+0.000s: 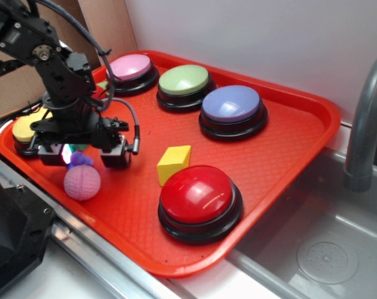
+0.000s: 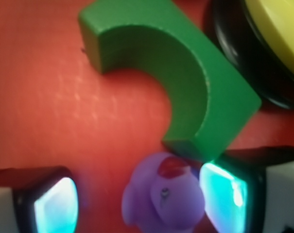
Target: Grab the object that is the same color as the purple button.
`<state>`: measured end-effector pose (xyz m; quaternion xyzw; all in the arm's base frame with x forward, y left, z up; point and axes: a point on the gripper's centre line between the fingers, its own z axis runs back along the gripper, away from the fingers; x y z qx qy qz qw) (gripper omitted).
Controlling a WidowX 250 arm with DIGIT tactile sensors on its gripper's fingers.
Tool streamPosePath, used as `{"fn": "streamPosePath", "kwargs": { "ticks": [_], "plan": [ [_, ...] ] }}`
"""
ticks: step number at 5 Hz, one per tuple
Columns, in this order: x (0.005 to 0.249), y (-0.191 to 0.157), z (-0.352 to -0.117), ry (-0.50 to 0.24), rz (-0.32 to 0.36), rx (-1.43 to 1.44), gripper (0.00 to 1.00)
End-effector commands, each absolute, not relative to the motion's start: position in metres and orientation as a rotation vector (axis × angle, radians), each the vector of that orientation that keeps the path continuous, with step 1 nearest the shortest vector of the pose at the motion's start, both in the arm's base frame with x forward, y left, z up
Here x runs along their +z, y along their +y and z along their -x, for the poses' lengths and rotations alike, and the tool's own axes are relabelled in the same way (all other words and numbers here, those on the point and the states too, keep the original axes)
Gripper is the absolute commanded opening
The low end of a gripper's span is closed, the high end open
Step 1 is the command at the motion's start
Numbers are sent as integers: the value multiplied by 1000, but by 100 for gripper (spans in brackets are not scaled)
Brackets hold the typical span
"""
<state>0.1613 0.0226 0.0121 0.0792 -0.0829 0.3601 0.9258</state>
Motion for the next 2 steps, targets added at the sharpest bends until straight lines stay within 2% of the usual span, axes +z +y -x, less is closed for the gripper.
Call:
{"fn": "streamPosePath", "kwargs": {
  "ticks": [1,2],
  "plan": [
    [3,27,-154,-117,-101,684,10],
    [6,26,-152,-111,-81,689,0]
  ]
}}
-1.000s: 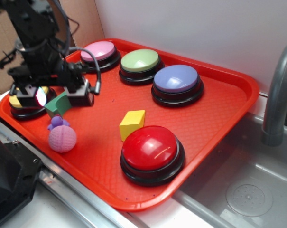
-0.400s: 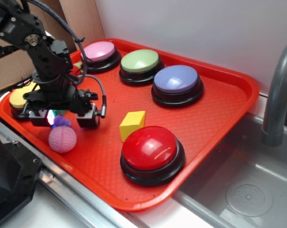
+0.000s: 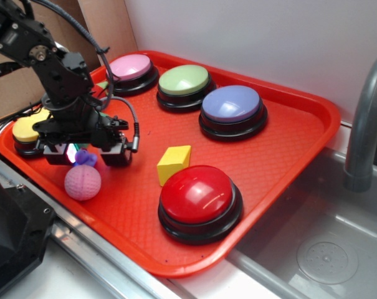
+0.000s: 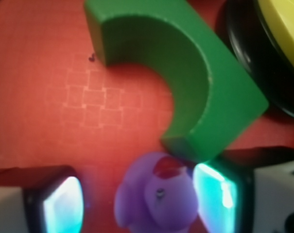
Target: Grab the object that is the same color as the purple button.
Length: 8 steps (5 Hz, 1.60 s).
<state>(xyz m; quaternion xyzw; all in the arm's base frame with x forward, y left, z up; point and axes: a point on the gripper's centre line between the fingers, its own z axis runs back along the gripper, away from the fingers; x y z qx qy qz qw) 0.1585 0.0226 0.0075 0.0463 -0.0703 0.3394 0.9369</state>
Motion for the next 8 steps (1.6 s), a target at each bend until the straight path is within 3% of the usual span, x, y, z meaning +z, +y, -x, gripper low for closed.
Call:
{"fn": "streamPosePath", "kwargs": {
  "ticks": [1,2,5,6,7,8],
  "plan": [
    [9,25,-154,-111,-63,685,0],
    [16,26,-157,-78,-77,670,0],
    [136,8,-198,-41,-47,444,0],
    [183,-6,-209,-110,6,367,0],
    [204,-6,-213,-163,66,404,0],
    [201,-1,-218,-327,26,401,0]
  ]
}}
